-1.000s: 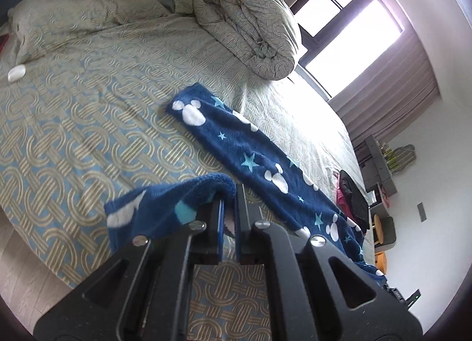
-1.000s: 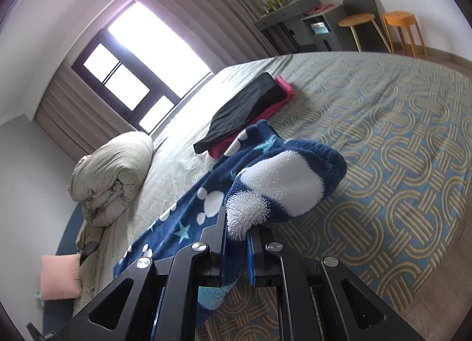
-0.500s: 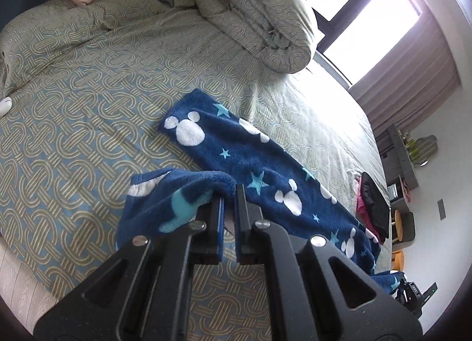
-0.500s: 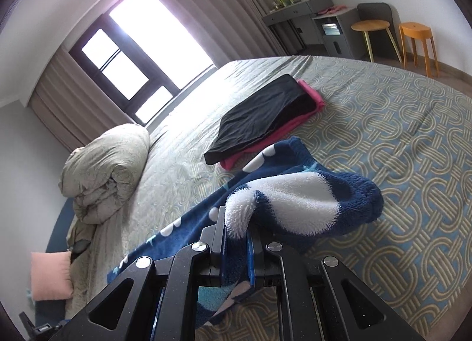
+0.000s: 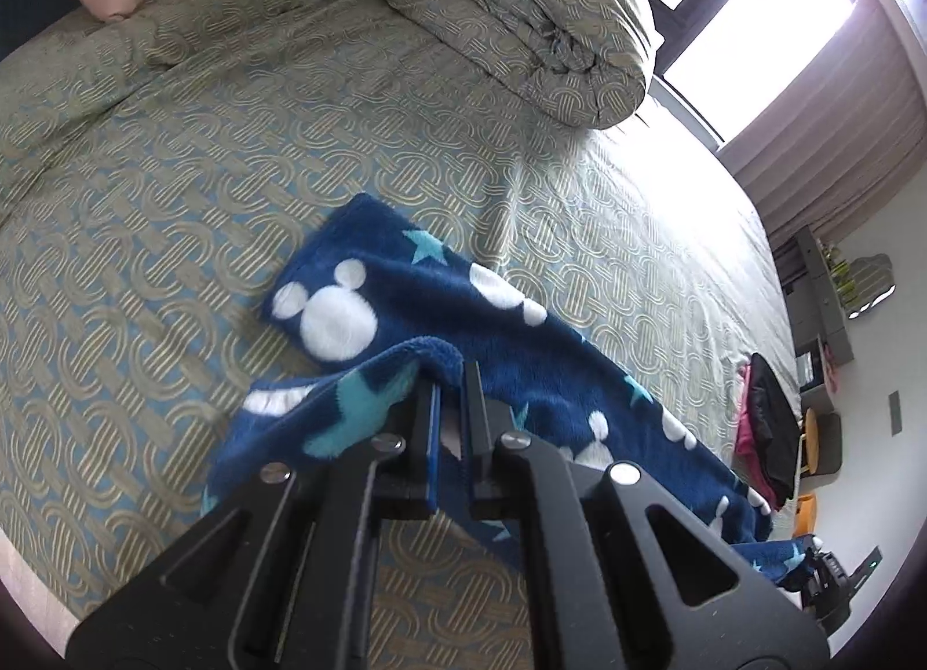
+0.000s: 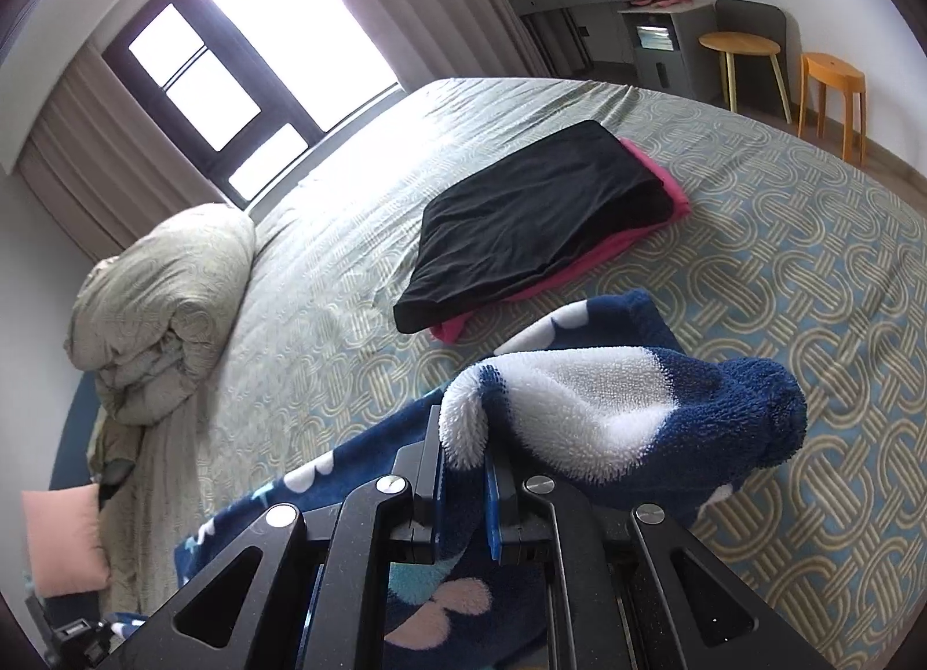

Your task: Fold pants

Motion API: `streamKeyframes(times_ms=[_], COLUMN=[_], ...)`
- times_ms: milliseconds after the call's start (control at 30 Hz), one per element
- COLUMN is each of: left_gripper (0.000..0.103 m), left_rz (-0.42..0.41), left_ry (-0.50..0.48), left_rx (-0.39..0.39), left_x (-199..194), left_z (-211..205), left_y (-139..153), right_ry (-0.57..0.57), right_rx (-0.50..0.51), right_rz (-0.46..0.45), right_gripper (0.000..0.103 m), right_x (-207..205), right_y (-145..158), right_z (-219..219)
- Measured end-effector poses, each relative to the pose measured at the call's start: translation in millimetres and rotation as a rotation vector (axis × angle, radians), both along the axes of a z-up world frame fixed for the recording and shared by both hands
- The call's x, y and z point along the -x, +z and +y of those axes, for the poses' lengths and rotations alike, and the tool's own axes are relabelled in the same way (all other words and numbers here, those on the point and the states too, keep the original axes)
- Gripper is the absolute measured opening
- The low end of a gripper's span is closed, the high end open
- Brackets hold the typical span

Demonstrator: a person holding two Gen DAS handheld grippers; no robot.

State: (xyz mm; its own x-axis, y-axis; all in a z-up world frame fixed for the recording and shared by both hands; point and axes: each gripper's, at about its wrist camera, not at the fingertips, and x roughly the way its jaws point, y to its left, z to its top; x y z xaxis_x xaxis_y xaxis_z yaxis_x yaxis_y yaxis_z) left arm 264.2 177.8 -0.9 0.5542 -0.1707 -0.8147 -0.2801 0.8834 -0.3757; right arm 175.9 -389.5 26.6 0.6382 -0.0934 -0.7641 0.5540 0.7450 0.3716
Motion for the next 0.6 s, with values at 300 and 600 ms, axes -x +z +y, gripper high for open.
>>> streamKeyframes(times_ms=[300, 600], left_gripper=[0.007, 0.007], left_rz=[0.094, 0.192], left_ry=[-0.011, -0.01], left_rx=[-0.034, -0.083], left_x=[-57.8, -113.9], left_z=[-16.5, -31.7], left_y=[-21.1, -48.2], right_ry=[-0.017, -0.019], right_rx=[-0.004, -0.029], right_rz=[0.095, 0.235], right_gripper=[0.009, 0.01], right_x=[-41.9, -87.6], right_y=[-22.9, -59.8], right_z=[-15.1, -24.7])
